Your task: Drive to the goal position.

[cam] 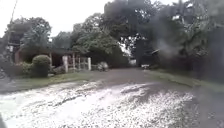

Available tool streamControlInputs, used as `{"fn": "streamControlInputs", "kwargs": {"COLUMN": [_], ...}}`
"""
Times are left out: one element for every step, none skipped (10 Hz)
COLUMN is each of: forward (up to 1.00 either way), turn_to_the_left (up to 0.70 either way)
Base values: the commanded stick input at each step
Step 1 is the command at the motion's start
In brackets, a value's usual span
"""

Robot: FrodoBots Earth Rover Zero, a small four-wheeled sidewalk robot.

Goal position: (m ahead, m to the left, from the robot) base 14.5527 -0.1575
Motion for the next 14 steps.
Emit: {"fn": "streamControlInputs", "kwargs": {"forward": [0.7,0.7,0.7,0.7,0.7,0.7,0.7,0.7,0.7,0.7,0.7,0.7,0.7,0.7], "turn_to_the_left": [0.0,0.0,0.0,0.0,0.0,0.0,0.0,0.0,0.0,0.0,0.0,0.0,0.0,0.0]}}
